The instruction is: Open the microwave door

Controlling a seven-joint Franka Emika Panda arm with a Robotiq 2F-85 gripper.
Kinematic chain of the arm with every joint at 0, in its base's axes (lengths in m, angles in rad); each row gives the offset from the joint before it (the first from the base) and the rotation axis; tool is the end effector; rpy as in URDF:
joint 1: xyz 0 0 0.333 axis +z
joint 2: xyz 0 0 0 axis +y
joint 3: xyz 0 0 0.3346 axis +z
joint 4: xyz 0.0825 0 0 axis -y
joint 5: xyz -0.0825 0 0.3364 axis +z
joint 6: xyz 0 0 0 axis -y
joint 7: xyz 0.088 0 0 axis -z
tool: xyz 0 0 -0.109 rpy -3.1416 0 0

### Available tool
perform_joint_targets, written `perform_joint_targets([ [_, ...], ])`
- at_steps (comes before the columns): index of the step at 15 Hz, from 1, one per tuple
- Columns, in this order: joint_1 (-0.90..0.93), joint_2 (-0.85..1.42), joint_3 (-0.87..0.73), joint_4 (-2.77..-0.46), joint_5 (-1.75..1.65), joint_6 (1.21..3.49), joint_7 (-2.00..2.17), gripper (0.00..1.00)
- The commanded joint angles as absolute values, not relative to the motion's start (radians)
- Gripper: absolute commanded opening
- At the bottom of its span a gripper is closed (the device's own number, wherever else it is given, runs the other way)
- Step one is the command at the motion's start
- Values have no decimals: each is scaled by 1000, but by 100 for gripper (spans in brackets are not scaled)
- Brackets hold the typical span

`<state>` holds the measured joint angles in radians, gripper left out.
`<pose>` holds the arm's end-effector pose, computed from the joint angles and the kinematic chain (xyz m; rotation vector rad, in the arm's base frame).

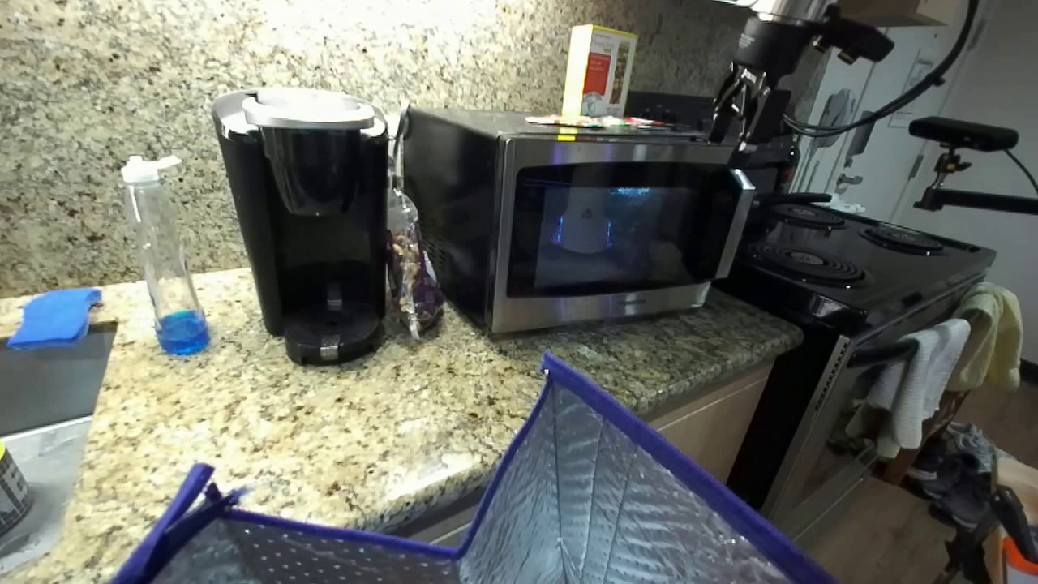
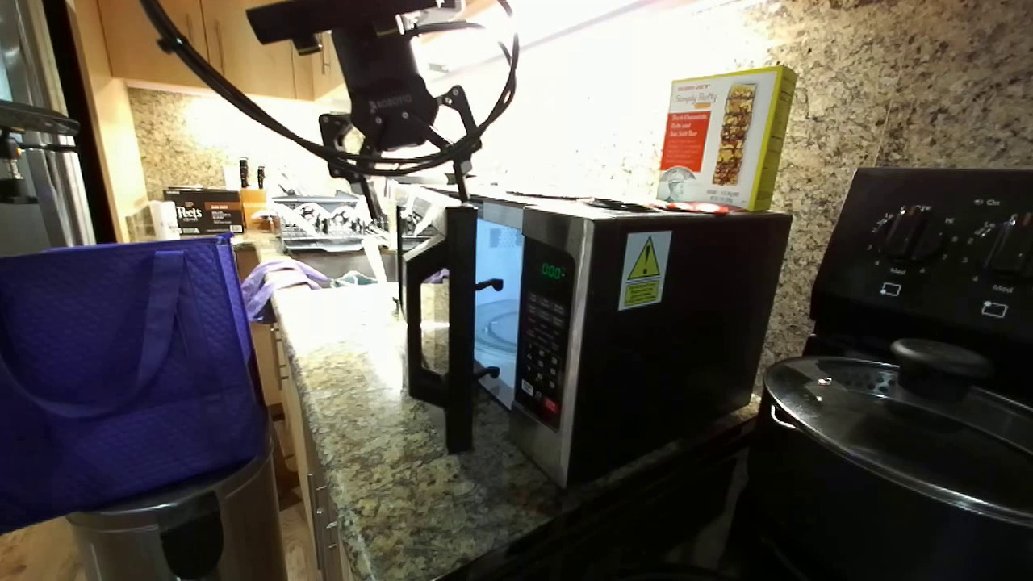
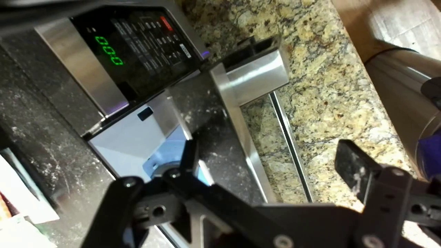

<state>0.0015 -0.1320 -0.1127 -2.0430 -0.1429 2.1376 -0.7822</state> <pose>0.4889 -0.0638 0.5545 2.7377 1.0515 0.2278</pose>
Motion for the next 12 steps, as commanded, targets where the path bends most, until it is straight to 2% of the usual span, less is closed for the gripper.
perform_joint_targets([
  [1, -5, -113, -107, -2029, -118, 2133, -857, 100],
  [12, -13, -149, -70, -2048, -283, 2161, -616, 100],
])
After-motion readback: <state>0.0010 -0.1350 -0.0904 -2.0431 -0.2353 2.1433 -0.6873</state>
